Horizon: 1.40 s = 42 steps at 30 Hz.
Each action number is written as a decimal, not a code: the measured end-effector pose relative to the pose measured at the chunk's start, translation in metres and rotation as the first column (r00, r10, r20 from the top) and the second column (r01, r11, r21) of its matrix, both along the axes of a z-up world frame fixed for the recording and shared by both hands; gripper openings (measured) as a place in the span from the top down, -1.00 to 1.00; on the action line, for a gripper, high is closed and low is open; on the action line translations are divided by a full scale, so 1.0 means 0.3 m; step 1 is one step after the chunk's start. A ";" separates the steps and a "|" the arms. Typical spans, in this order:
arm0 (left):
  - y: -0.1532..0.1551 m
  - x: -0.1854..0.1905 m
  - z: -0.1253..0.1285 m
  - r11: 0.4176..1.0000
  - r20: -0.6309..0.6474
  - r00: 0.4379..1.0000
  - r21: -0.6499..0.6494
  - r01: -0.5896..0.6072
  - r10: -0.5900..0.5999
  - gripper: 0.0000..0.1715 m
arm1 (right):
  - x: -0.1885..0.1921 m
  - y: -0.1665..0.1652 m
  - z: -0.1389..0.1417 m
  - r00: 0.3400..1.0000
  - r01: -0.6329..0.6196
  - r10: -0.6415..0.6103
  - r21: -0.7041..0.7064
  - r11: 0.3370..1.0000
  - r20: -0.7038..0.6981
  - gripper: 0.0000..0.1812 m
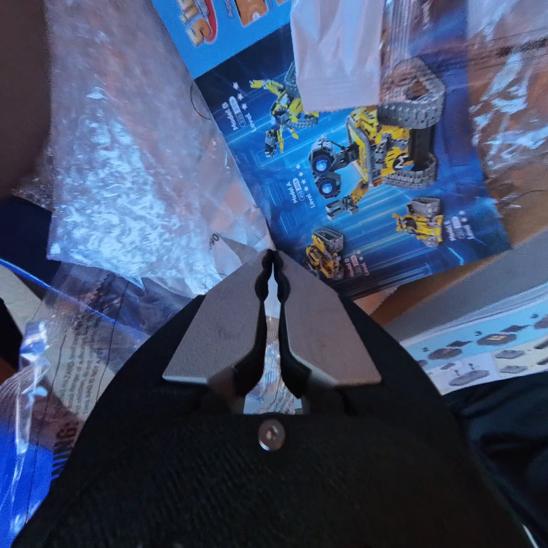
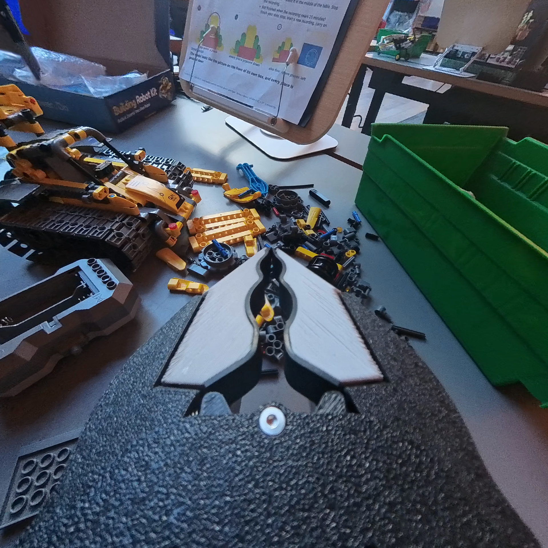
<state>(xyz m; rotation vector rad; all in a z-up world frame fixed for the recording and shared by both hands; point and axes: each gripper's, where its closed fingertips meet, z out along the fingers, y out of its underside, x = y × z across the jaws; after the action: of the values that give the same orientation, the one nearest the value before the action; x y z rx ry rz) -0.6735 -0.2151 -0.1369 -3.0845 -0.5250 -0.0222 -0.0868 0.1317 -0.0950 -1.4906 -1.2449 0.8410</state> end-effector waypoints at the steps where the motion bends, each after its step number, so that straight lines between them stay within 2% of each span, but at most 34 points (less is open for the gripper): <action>1: 0.015 0.002 0.024 0.999 0.025 1.000 0.039 -0.018 0.017 1.00 | -0.002 -0.003 -0.002 1.000 -0.004 0.004 -0.002 1.000 0.002 1.00; 5: 0.112 0.018 0.185 0.942 0.166 0.984 0.316 -0.116 0.066 1.00 | -0.008 -0.010 -0.010 1.000 -0.017 0.017 -0.003 1.000 0.013 1.00; 7: 0.148 0.009 0.284 0.888 0.175 0.983 0.441 -0.129 0.056 1.00 | -0.011 -0.011 -0.014 1.000 -0.019 0.020 -0.007 1.000 0.017 1.00; 9: 0.151 -0.028 0.353 0.857 0.122 0.989 0.499 -0.132 0.082 1.00 | -0.012 -0.011 -0.018 1.000 -0.021 0.022 -0.013 1.000 0.019 1.00; 12: 0.119 -0.068 0.358 0.878 -0.003 0.996 0.472 -0.080 0.092 1.00 | -0.014 -0.011 -0.024 0.999 -0.022 0.022 -0.017 1.000 0.026 1.00; 16: 0.141 -0.059 0.357 0.846 0.019 0.992 0.520 -0.114 0.123 1.00 | -0.015 -0.009 -0.028 0.999 -0.018 0.018 -0.020 1.000 0.032 1.00; 18: 0.153 -0.048 0.341 0.856 0.007 0.993 0.506 -0.105 0.117 0.72 | -0.013 -0.007 -0.028 0.999 -0.014 0.015 -0.021 1.000 0.030 1.00; 20: 0.182 -0.020 0.321 0.874 -0.044 0.997 0.485 -0.033 0.062 0.59 | -0.012 -0.004 -0.027 1.000 -0.010 0.011 -0.025 1.000 0.028 1.00; 23: 0.273 0.049 0.298 0.882 -0.106 0.993 0.462 0.093 -0.049 0.16 | -0.012 -0.001 -0.029 1.000 -0.007 0.008 -0.032 0.999 0.030 1.00; 24: 0.308 0.079 0.275 0.888 -0.092 0.993 0.447 0.108 -0.075 0.01 | -0.013 0.000 -0.031 0.999 -0.006 0.007 -0.034 0.999 0.033 1.00; 27: 0.409 0.174 0.154 0.927 0.085 0.994 0.374 0.035 -0.072 -0.46 | -0.014 0.001 -0.036 0.999 -0.006 0.007 -0.036 0.999 0.042 1.00; 29: 0.446 0.148 0.055 0.961 0.036 0.998 0.276 0.031 -0.042 -0.54 | -0.013 -0.001 -0.035 0.999 -0.005 0.007 -0.031 1.000 0.040 1.00; 31: 0.424 0.088 -0.051 0.994 -0.065 0.998 0.106 0.034 -0.027 -0.55 | -0.012 -0.002 -0.033 0.999 -0.006 0.007 -0.029 1.000 0.037 1.00; 33: 0.364 0.075 -0.146 0.995 -0.090 0.994 -0.080 0.054 -0.061 -0.75 | -0.010 -0.002 -0.033 0.999 -0.008 0.009 -0.032 0.999 0.036 1.00; 34: 0.358 0.079 -0.157 0.992 -0.080 0.993 -0.100 0.077 -0.085 -0.84 | -0.010 -0.003 -0.032 0.999 -0.010 0.011 -0.034 0.999 0.034 1.00; 36: 0.358 0.076 -0.157 0.993 -0.069 0.995 -0.101 0.068 -0.075 -0.81 | -0.010 -0.004 -0.033 0.999 -0.014 0.016 -0.038 0.999 0.035 1.00; 37: 0.349 0.073 -0.150 0.991 -0.063 0.994 -0.106 0.080 -0.087 -0.71 | -0.011 -0.005 -0.034 0.999 -0.017 0.019 -0.039 0.999 0.038 1.00; 38: 0.343 0.065 -0.136 0.992 -0.066 0.994 -0.098 0.085 -0.092 -0.51 | -0.013 -0.008 -0.036 0.999 -0.021 0.022 -0.039 0.999 0.041 1.00; 40: 0.317 0.069 -0.129 0.985 -0.065 0.990 -0.124 0.120 -0.129 -0.37 | -0.018 -0.019 -0.035 0.998 -0.035 0.037 -0.036 0.999 0.043 1.00; 41: 0.306 0.077 -0.119 0.980 -0.068 0.986 -0.142 0.143 -0.154 -0.20 | -0.020 -0.025 -0.036 0.998 -0.042 0.044 -0.033 0.999 0.045 1.00; 42: 0.298 0.086 -0.107 0.973 -0.070 0.981 -0.155 0.168 -0.181 0.07 | -0.022 -0.029 -0.038 0.998 -0.047 0.049 -0.030 0.998 0.049 1.00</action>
<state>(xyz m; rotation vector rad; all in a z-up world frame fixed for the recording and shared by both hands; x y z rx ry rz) -0.6478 -0.1257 -0.1689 -3.2493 -0.2617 0.1512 -0.0934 0.1229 -0.1063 -1.5182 -1.3151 0.8611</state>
